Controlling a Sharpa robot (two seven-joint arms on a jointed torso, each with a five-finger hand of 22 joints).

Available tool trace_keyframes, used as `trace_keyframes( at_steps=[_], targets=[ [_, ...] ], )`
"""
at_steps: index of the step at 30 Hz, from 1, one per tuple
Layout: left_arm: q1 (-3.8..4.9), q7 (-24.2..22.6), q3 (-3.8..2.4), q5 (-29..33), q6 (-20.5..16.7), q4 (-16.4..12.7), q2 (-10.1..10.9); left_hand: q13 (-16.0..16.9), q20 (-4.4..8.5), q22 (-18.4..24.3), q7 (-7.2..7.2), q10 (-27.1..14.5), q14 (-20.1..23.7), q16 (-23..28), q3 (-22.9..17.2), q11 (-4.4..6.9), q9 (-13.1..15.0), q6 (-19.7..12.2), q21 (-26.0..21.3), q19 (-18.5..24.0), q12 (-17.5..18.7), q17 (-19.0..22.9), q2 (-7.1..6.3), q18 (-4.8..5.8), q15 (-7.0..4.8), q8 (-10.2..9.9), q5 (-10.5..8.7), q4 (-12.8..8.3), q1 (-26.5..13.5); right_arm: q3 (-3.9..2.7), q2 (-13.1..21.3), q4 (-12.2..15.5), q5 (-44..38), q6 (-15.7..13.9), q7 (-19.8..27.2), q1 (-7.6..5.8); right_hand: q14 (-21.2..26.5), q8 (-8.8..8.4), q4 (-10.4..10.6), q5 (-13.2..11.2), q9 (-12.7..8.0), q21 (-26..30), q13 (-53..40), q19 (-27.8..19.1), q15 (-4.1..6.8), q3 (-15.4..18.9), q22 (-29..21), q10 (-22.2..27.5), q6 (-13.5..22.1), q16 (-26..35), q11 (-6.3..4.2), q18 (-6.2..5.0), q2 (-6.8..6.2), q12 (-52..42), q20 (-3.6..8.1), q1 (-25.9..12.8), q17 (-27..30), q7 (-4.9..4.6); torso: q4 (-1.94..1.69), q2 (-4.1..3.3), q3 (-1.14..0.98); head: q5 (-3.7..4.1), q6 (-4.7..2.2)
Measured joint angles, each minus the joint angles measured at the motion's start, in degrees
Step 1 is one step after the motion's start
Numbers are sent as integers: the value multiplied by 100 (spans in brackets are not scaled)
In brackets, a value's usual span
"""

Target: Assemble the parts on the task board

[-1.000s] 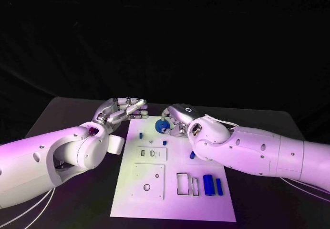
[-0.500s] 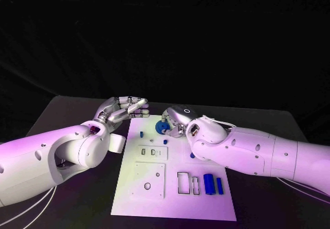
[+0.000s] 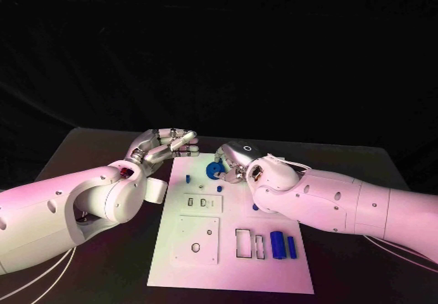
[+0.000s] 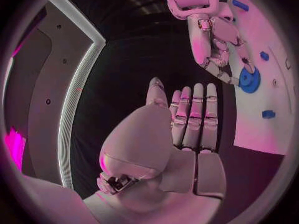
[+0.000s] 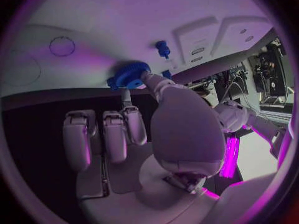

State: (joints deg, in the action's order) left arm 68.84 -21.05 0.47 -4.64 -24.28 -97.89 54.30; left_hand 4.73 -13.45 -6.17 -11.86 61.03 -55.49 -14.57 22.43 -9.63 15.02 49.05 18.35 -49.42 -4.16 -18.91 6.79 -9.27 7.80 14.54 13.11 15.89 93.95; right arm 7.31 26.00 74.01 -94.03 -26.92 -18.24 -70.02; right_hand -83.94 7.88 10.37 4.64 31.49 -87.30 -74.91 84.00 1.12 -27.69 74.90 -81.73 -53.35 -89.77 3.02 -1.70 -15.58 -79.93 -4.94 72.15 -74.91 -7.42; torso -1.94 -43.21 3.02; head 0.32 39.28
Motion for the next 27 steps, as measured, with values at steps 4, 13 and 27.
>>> trace_keyframes(
  at_steps=[4, 13, 27],
  targets=[
    [0, 1, 0, 0, 1, 2, 0, 0, 0, 1, 0, 0, 8, 18, 0, 0, 2, 0, 0, 0, 0, -1, 0, 0, -8, 0, 0, 0, 0, 0, -19, -43, 19, 25, 0, -1, -20, -44, 194, 268, -46, -24, 0, 0, -21, 98, 4, -12, 49, 0, 13, 0, 100, -34, -41, -284, 0, -45, 1, 0, 0, 0, -1],
    [0, 5, 0, 0, 3, 6, 2, 0, 1, 6, 0, 0, 21, 34, 0, 0, 13, 0, 0, 0, 0, -11, 0, 0, -21, 0, 0, 0, 0, -2, -57, -66, 166, 146, 12, -3, 1, -92, 611, 501, -147, -40, 0, 0, -41, 424, 4, -26, 107, 0, 27, 0, 141, -57, -82, -756, 0, -46, -1, 0, -2, -2, -1],
    [0, 10, 0, 0, 3, 9, 8, -1, 2, 5, 0, 0, 21, 34, 17, 0, 12, 0, 0, -2, 0, -10, 0, 0, -21, 0, 0, -17, 0, -3, 90, -15, 338, 297, 44, -3, 1, -13, 629, 443, -151, -155, 1, 0, -41, 521, 3, -144, -39, 0, -11, 92, 389, -213, -81, -1069, 0, -6, 8, 0, -4, -27, 10]
  ],
)
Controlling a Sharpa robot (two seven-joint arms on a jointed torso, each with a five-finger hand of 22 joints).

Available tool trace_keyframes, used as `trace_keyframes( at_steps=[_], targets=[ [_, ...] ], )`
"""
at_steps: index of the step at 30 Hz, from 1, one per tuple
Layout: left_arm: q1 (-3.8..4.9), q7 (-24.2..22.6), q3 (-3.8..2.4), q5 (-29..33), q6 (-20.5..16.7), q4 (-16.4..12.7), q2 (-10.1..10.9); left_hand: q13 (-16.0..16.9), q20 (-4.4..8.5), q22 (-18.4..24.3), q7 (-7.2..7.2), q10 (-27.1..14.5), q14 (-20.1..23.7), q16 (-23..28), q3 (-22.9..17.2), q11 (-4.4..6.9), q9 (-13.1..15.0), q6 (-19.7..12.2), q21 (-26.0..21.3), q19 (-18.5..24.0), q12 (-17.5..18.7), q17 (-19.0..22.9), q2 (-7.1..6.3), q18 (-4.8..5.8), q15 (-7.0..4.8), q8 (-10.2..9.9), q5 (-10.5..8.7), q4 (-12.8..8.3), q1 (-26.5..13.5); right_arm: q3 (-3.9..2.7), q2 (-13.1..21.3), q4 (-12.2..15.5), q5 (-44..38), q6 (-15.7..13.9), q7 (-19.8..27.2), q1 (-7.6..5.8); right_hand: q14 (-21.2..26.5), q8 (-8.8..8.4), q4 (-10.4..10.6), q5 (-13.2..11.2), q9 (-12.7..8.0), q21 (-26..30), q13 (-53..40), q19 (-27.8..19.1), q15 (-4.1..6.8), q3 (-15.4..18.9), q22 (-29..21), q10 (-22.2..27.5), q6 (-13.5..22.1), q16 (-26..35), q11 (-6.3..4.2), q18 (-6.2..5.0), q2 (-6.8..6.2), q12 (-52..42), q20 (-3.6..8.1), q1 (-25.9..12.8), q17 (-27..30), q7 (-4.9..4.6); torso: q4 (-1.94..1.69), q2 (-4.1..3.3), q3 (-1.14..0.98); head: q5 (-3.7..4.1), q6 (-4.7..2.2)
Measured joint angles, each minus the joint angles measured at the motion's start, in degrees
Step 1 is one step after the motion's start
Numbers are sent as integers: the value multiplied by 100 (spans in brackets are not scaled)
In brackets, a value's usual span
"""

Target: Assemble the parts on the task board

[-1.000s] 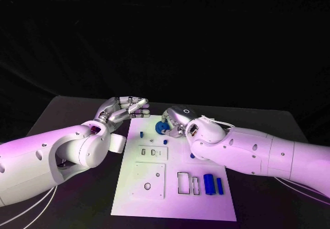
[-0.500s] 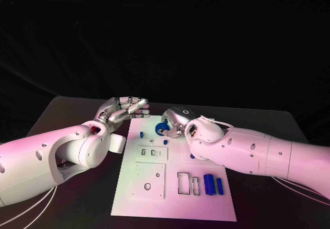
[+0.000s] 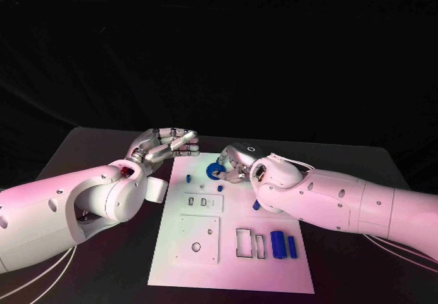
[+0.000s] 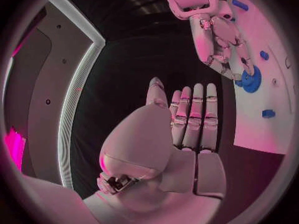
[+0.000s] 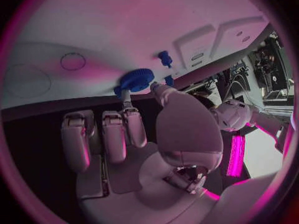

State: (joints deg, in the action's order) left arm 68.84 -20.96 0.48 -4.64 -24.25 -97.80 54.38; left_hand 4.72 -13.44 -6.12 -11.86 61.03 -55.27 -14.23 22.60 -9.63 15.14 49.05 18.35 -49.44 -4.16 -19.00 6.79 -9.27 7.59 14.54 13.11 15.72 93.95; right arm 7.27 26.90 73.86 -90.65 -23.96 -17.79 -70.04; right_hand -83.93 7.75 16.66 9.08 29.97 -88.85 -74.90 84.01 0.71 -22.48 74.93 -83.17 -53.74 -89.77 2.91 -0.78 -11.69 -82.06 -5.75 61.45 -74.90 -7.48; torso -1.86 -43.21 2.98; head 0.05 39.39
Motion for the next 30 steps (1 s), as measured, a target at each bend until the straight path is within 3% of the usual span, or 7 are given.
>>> trace_keyframes(
  at_steps=[3, 8, 14, 18, 23, 30],
  targets=[
    [0, 1, 1, 0, 0, 4, 0, 0, 0, 0, 0, 0, 0, 0, 0, 0, 0, 0, 0, 0, 0, 0, 0, 1, 0, 0, 0, 0, 0, 0, 117, 104, 24, -100, 31, 3, 0, 0, -82, 86, -31, 0, 0, 0, 0, -82, 0, -46, 0, 0, -5, 0, -55, -14, 0, 165, 0, 0, 0, 0, -3, 0, -9],
    [0, 1, 1, 0, 0, 37, 3, 0, 0, 1, 0, -2, 13, 0, 0, -2, 2, 0, 0, 0, 17, -3, 18, 0, 12, 0, -15, 0, 18, -15, 519, 490, 125, -537, 174, 2, 0, 0, -133, 126, -62, 0, -5, 0, 0, -133, -1, -46, 0, 0, -5, -1, -127, -13, 0, 325, 0, 0, 14, 10, -14, -5, -25],
    [0, 2, 1, 1, 2, 99, 4, 0, 1, 5, 0, -21, 21, 0, 0, -21, 9, 0, 0, -1, 21, -10, 23, 1, 21, 0, -25, 0, 23, -45, 1257, 1016, 513, -761, 395, -167, 0, 0, -171, 14, -86, 40, -5, 0, 0, -161, -1, -46, 0, 0, -5, -1, -185, -13, 0, 517, 0, 0, 61, 46, -36, -1, -42],
    [0, 2, 1, 4, 8, 138, -1, 2, 1, 5, 0, -21, 21, 0, 17, -21, 9, 0, 0, 0, 21, -10, 23, 0, 21, 0, -25, 17, 23, -50, 1813, 1187, 1109, -628, 680, -269, 0, 0, -356, -31, -118, 211, -4, 0, 0, -141, -1, -12, 13, 0, 29, -1, -218, 35, 0, 844, -5, -13, 110, 76, -56, -1, -47],
    [-1, 0, 1, 13, 33, 210, -21, 5, 1, 4, 0, -21, 21, 0, 17, -20, 14, 0, 0, -1, 21, -16, 23, 0, 21, 0, -25, 17, 23, -49, 2385, 1257, 1881, -218, 1212, -332, 0, -24, -595, -31, -159, 319, -4, 0, 0, -22, -2, 78, 39, 0, 56, -1, -314, 114, 0, 1182, -4, -39, 173, 114, -87, -1, -55],
    [-3, -8, 2, 23, 69, 265, -46, 5, 1, 4, 0, -21, 21, 0, 17, -20, 14, 0, -22, -1, 21, -15, 23, 0, 21, 0, -25, 17, 23, -40, 2719, 1090, 2477, 159, 1807, -325, -20, -47, -782, 37, -203, 365, -4, 0, -20, 7, -2, 130, 114, 0, 68, -1, -329, 158, 1, 1423, -4, -70, 230, 141, -134, 25, -38]
  ],
)
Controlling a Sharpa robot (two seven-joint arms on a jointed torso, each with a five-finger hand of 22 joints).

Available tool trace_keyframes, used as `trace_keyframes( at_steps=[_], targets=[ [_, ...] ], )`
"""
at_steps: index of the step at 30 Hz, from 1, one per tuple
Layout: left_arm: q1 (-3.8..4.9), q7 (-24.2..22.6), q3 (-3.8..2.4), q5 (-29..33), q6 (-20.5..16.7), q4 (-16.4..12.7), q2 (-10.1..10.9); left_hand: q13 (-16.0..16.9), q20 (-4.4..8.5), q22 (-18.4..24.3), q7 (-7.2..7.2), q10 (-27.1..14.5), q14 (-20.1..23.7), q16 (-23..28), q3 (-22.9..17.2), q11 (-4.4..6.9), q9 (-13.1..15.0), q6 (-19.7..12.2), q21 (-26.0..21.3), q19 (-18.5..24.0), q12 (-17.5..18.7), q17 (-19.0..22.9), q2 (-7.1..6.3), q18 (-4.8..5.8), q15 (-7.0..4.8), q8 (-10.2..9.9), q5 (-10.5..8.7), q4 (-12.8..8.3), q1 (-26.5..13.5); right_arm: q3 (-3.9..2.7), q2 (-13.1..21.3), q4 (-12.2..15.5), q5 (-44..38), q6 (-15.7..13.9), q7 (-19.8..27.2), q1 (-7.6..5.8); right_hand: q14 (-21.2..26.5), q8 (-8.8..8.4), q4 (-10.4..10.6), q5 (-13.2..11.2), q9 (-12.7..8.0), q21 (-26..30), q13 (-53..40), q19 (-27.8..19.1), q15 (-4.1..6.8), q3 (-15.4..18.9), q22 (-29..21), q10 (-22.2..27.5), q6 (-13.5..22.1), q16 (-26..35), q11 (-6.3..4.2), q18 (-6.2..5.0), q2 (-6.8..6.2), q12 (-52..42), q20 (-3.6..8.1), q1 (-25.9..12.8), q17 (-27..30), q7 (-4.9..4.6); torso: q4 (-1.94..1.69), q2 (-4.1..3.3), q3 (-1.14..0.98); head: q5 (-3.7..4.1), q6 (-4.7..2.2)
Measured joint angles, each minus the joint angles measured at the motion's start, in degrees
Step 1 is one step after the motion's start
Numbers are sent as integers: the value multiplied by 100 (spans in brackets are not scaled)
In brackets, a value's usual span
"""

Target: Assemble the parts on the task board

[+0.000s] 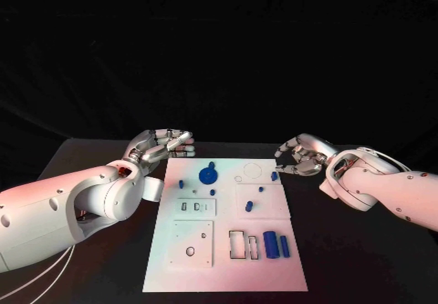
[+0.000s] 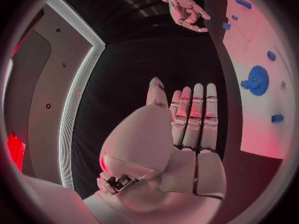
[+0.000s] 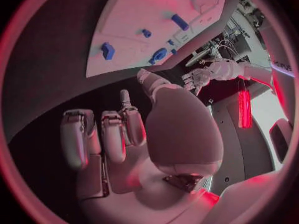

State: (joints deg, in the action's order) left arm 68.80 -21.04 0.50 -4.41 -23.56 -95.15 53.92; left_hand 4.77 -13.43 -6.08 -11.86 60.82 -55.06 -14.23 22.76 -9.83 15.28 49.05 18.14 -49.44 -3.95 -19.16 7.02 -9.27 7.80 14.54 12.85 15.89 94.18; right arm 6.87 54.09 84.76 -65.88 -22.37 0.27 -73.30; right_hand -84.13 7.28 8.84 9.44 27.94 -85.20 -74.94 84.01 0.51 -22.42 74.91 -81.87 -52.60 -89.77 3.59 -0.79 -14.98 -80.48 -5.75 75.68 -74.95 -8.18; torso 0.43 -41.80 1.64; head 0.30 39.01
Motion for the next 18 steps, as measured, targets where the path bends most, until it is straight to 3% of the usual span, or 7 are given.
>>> trace_keyframes(
  at_steps=[6, 18],
  targets=[
    [-3, -2, 2, 6, 24, 19, -6, 0, 0, 0, 0, 0, 0, 0, 0, 0, -1, 0, 0, 0, 0, 0, 0, 0, 0, 0, 0, 0, 0, 10, 12, -270, 145, 118, 240, 139, 0, -29, -71, 99, -33, 0, 0, 0, 0, -21, 0, 40, 43, 0, 0, 0, -21, 23, 0, 75, 0, -2, 18, -1, -30, 5, 21],
    [-6, -3, 3, 14, 51, 40, -15, -1, 0, 0, 0, 0, 0, 0, 0, 0, -1, 0, 0, 0, 0, 1, 0, 0, 0, 0, 0, 0, 0, 12, -299, -689, 186, 153, 394, 324, 0, -43, -111, 165, -50, 0, 1, 0, 0, -30, -1, 40, 48, 0, 0, 0, -6, 23, 0, 106, 1, -7, 14, -19, -37, -20, 48]
  ],
)
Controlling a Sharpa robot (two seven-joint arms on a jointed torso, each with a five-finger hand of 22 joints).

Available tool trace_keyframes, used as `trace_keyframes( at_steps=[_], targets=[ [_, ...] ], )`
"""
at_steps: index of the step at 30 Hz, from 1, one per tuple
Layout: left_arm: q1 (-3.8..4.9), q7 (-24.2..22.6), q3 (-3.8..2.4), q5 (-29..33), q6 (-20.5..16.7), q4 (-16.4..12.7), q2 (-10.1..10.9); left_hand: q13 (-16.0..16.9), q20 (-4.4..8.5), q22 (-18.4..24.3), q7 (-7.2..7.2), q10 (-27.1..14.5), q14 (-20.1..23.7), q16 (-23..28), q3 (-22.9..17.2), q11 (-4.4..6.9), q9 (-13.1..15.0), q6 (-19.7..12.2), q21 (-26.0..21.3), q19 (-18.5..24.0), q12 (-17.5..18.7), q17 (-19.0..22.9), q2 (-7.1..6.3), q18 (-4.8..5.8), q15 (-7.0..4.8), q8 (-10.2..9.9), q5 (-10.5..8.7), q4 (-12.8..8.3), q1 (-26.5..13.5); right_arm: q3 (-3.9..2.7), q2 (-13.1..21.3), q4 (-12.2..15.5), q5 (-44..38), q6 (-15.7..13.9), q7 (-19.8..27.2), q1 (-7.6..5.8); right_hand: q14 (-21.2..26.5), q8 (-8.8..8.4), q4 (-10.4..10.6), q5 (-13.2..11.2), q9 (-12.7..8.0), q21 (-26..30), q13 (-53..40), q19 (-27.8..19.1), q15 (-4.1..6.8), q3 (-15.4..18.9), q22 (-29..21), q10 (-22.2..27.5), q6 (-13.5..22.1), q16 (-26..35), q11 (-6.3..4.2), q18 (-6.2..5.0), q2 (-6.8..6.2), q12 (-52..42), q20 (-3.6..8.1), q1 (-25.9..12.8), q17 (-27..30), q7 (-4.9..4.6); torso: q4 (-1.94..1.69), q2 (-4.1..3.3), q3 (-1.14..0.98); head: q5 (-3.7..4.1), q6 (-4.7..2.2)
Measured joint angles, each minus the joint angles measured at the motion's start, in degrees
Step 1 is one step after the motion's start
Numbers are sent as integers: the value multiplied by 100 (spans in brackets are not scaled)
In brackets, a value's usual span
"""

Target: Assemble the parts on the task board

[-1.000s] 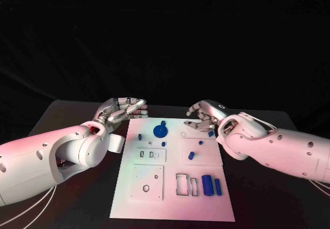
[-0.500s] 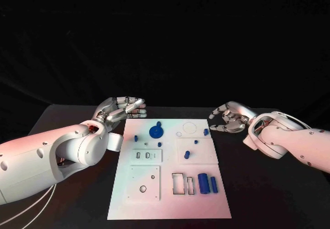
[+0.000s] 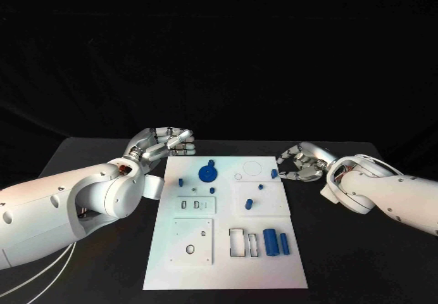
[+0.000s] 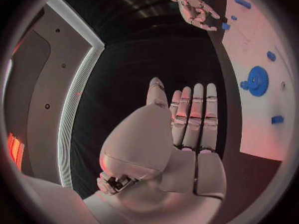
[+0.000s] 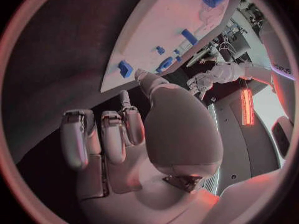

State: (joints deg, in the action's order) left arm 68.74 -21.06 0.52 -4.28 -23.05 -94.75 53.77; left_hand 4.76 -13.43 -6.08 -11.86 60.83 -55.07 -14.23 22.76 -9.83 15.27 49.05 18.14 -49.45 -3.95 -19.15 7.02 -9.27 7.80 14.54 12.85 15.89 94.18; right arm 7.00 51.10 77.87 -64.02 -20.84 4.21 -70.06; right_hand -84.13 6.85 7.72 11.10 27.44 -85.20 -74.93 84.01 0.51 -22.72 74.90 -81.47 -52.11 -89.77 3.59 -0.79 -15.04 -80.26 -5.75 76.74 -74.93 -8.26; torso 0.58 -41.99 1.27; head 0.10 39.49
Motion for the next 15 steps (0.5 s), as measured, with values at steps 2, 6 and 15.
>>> trace_keyframes(
  at_steps=[2, 6, 15],
  targets=[
    [0, 0, 0, 1, 3, 1, -2, 0, 0, 0, 0, 0, 0, 0, 0, 0, 0, 0, 0, 0, 0, 0, 0, 0, 0, 0, 0, 0, 0, 0, -59, -66, -1, -1, 3, 30, 0, 0, -9, 0, -3, 0, 0, 0, 0, -9, 0, 0, 0, 0, 0, 0, -12, 0, 0, 12, 0, 0, -3, 0, 4, -5, 12],
    [-1, 0, 0, 2, 7, 1, -4, 0, 0, 8, 0, 0, 0, 26, 16, 0, 13, 0, 0, 0, 0, -12, 0, -1, 0, 0, 0, -16, 0, 0, -141, -149, -3, -4, 5, 73, 0, 0, -23, 24, -3, 0, 0, 0, 0, -23, 3, 0, 0, 0, 0, 0, 10, 0, 0, 35, 0, 0, -7, -3, 4, -10, 21],
    [-1, 0, 0, 4, 13, 4, -7, -1, 0, 8, 0, 0, 0, 26, 16, 0, 13, 0, 0, 0, 0, -11, 0, 0, 0, 0, 0, -16, 0, 1, -274, -282, -7, -3, 4, 129, 0, 0, -78, 56, -14, 0, 1, 0, 0, -78, 4, 0, 0, 0, 0, -1, 40, 0, 0, 64, 1, 0, -5, -2, 7, -32, 55]
  ],
)
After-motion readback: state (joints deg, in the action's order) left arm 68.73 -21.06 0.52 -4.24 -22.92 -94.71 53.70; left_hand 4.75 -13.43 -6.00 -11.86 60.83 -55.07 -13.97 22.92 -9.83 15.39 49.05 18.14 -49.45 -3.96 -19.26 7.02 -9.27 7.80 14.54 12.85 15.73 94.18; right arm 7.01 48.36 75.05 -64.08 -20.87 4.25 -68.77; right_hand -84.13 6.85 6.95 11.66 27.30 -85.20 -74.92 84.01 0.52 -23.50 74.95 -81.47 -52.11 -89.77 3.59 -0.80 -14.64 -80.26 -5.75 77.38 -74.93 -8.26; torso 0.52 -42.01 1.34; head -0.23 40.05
